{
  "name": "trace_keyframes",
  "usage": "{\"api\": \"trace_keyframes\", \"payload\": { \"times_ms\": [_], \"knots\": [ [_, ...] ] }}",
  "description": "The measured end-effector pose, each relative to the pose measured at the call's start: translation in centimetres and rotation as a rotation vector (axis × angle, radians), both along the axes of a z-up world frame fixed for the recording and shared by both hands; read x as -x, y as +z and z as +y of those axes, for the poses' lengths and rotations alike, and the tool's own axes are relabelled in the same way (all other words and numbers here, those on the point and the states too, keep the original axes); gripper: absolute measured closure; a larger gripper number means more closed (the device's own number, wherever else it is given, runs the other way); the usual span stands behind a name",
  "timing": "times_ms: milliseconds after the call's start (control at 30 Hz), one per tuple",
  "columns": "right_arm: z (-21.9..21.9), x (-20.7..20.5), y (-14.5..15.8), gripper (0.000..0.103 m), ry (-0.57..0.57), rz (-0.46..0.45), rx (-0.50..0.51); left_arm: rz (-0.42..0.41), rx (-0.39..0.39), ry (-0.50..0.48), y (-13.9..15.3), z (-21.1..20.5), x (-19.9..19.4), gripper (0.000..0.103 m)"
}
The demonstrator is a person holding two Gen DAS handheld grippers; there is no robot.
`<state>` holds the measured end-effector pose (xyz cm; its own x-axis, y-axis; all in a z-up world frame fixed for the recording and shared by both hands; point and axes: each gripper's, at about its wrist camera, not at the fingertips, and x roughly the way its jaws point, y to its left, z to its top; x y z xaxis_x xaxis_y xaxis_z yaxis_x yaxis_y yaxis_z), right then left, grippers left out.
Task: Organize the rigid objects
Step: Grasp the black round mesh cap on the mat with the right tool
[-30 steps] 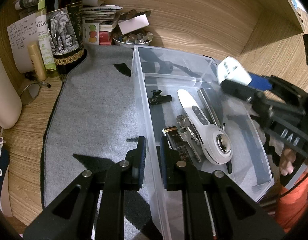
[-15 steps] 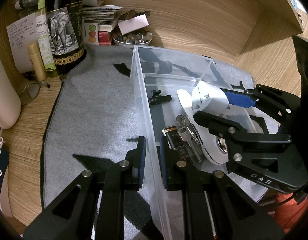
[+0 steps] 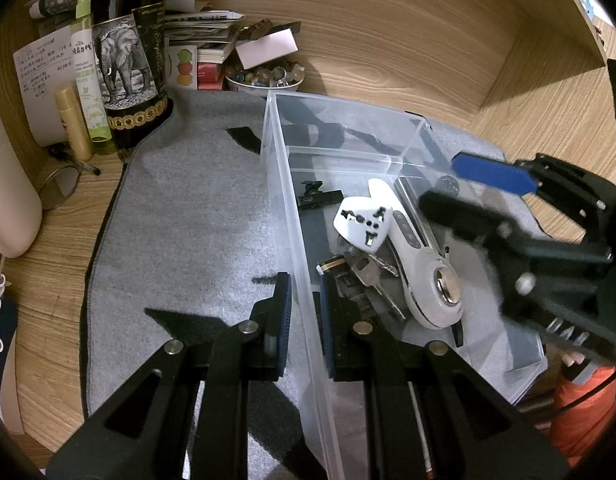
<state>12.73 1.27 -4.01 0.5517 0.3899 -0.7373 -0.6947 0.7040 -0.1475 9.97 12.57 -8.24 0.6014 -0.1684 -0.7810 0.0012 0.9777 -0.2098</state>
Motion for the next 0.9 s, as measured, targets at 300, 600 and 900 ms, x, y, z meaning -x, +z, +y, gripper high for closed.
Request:
{"api": "trace_keyframes", "payload": {
  "times_ms": [300,600,900],
  "knots": [
    [-3.8,-2.2,3.1,0.053,-0.155,-0.026,-0.119,0.0,-0.003,0.0,0.0,-0.1,0.0,0.09],
    [-9.6,-6.3,4.2,0.045,-0.385,-0.038,-0.217,0.0,-0.002,0.0,0.0,-0.1,0.0,0.09],
    [-13.0,-11.2,-0.1,0.045,-0.55,0.081,-0.185,0.0,-0.003,0.0,0.0,-0.1,0.0,0.09]
  ]
}}
